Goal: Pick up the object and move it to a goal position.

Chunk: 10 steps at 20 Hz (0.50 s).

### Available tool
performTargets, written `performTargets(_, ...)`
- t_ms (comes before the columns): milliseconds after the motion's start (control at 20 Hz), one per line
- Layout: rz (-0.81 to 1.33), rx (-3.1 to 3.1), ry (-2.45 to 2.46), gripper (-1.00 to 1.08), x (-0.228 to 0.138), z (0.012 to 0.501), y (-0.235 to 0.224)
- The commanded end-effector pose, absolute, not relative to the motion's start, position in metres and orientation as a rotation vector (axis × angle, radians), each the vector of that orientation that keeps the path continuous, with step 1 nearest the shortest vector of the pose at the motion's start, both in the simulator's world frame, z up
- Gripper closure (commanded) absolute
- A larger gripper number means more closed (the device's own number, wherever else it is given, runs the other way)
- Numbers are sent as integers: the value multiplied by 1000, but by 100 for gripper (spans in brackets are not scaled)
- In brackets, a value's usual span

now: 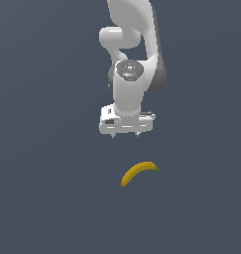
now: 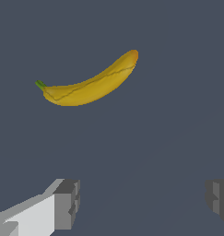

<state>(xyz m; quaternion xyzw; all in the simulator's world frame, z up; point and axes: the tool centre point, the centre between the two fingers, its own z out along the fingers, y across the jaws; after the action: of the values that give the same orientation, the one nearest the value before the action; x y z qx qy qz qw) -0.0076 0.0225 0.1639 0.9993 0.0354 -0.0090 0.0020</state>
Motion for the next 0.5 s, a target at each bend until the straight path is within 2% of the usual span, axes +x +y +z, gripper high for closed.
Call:
performTargets(0,-28,3135,111,-92,-8,164,23)
performTargets(450,-77,3132,119,-92,-13,156,24)
